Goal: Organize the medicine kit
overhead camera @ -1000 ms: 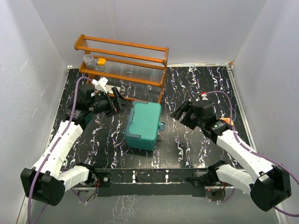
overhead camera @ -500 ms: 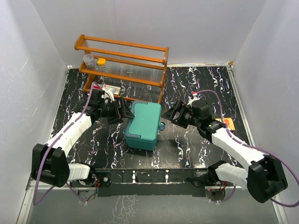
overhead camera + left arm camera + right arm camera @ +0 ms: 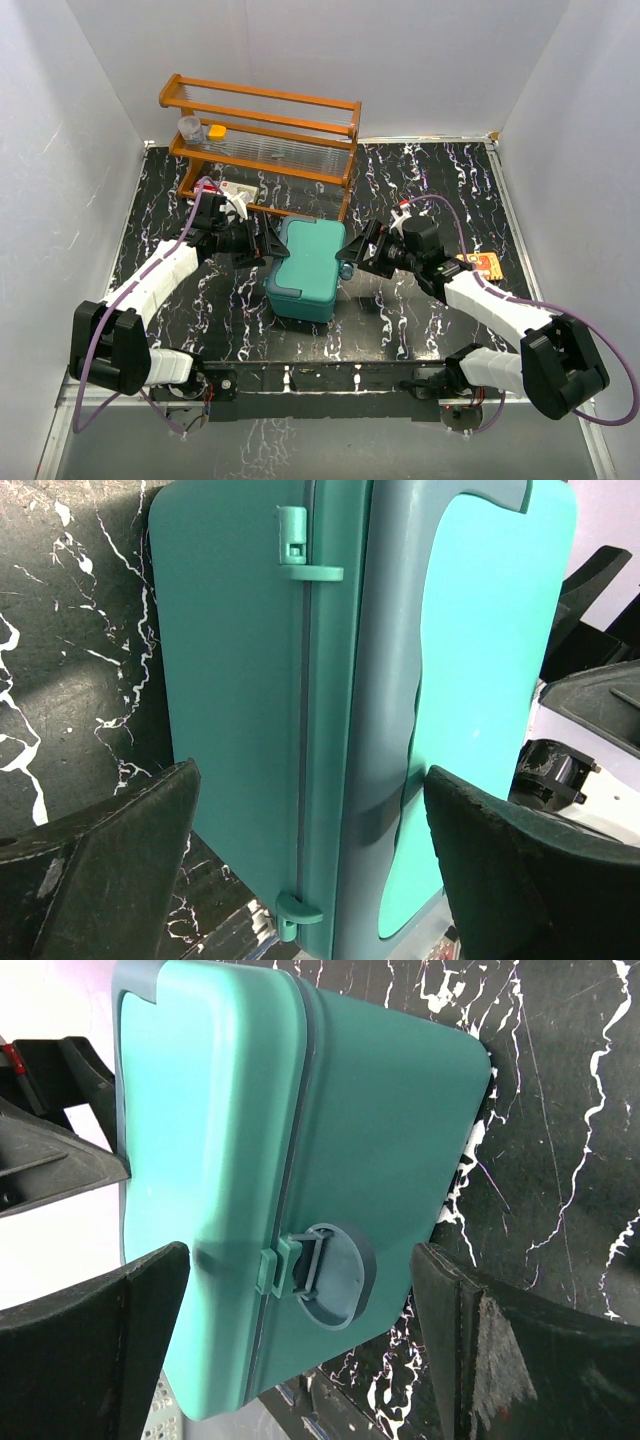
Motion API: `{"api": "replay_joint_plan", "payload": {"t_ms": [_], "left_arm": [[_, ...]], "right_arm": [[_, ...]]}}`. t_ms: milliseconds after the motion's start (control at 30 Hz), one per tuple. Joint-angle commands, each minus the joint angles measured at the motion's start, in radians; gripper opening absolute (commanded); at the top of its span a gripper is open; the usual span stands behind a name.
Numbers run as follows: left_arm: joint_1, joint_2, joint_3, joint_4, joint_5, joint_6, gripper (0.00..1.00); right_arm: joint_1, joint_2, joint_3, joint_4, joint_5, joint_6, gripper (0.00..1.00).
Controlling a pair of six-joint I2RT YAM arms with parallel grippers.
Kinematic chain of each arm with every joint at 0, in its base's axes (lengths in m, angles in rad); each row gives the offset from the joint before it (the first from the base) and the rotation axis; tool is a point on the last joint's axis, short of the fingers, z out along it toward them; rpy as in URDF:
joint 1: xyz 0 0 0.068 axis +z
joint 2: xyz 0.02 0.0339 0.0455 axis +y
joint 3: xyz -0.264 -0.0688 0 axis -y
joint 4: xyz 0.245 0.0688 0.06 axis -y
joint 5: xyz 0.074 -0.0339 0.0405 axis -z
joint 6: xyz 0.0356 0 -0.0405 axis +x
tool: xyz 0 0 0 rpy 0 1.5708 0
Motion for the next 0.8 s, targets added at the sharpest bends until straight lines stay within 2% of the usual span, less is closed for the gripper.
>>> {"api": "replay_joint_plan", "payload": {"t_ms": [0,200,667,767], "left_arm": [[-0.003,0.021,-0.04,-0.054,-0.056,0.05,0.91],[-0.004,0.022,-0.042,-0.048,-0.059,0.048,0.9],[-0.003,0.024,-0.062,-0.018,-0.047,0.018,0.89],[-0.002,0.023,-0.062,-0.015,-0.045,0.016,0.88]], "right_arm": [[0.008,-0.016,-0.01,0.056,0.004,0.007,0.92],[0.016,0.023,-0.032,0.075,-0.011,0.024,0.91],[0.046,0.084,-0.117,0.199,-0.049,0.185,0.85],[0.051,0.081,-0.109,0.176,-0.056,0.211,0.79]]}}
